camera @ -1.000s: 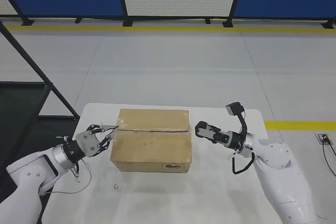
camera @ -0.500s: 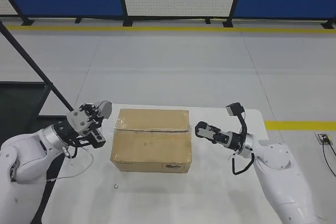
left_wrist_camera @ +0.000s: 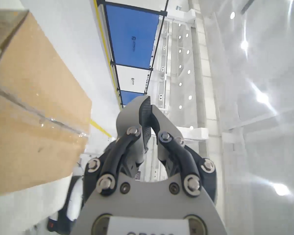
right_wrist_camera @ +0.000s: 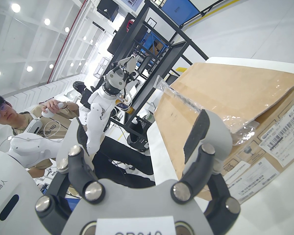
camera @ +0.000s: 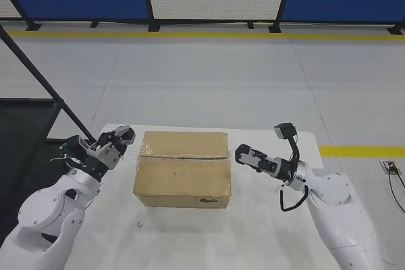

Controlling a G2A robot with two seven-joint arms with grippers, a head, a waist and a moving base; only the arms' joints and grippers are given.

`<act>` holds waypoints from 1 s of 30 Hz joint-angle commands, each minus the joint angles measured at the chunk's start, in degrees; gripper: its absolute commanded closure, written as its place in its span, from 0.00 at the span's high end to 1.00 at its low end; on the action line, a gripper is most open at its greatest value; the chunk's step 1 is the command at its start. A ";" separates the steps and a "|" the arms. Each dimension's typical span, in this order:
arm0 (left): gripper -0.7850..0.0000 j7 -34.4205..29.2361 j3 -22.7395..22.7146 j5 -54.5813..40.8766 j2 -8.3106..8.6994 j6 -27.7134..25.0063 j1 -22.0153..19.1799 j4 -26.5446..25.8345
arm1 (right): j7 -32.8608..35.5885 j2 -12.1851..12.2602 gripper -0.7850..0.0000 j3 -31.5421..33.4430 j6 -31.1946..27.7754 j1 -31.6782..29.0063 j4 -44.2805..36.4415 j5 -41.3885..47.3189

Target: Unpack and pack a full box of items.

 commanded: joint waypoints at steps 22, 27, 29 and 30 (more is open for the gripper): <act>0.00 -21.70 4.90 41.16 1.19 -25.26 -3.49 13.25 | -2.83 1.07 1.00 -1.84 1.23 -1.33 -3.27 -0.89; 0.00 -23.91 6.81 48.61 1.14 -26.74 -5.41 15.37 | -3.49 1.34 1.00 -1.87 1.63 -2.18 -4.06 -0.90; 0.00 -23.91 6.81 48.61 1.14 -26.74 -5.41 15.37 | -3.87 1.45 1.00 -1.89 1.69 -2.50 -4.29 -1.07; 0.00 -23.91 6.81 48.61 1.14 -26.74 -5.41 15.37 | -4.07 1.51 1.00 -1.81 1.73 -2.73 -4.40 -1.08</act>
